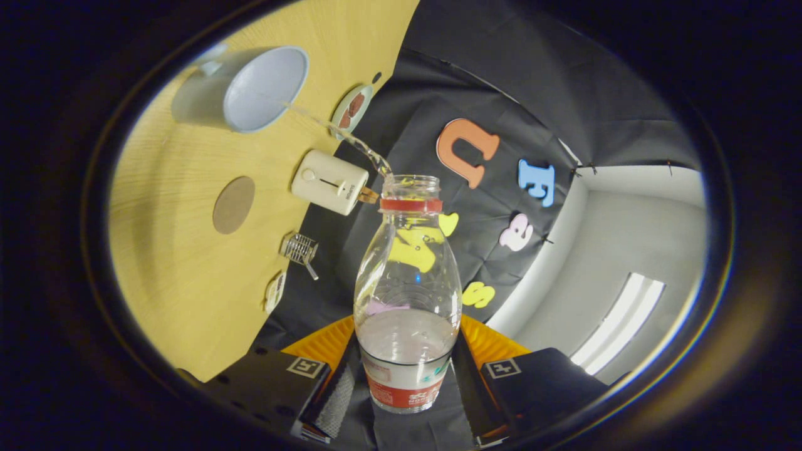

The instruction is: Take the bottle from table, then pour the juice into the cup, finally place the bottle on the coaster

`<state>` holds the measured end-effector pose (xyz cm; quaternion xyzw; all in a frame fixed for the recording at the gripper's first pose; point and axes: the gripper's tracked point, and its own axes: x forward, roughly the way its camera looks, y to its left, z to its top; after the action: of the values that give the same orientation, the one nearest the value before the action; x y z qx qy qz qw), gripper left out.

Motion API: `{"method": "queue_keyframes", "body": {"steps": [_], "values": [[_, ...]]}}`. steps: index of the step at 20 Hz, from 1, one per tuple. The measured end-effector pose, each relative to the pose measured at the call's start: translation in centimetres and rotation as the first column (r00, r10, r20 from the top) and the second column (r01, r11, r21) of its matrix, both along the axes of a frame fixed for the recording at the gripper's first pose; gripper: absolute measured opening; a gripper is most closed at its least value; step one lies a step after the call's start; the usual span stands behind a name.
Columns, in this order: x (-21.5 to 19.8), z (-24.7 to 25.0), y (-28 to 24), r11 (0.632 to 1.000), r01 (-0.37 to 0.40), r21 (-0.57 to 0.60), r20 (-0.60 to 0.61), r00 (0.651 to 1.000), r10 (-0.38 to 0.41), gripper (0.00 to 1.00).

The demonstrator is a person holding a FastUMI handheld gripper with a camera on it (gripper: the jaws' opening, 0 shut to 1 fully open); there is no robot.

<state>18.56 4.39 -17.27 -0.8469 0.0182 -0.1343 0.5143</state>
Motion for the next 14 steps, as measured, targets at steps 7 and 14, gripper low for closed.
{"method": "queue_keyframes", "body": {"steps": [7, 14], "values": [[-0.4, 0.3, 0.8, 0.998, 0.003, -0.057, 0.012, 1.000, -0.002, 0.78], [-0.5, 0.2, 2.0, 0.994, 0.007, -0.108, 0.027, 1.000, -0.005, 0.78]]}}
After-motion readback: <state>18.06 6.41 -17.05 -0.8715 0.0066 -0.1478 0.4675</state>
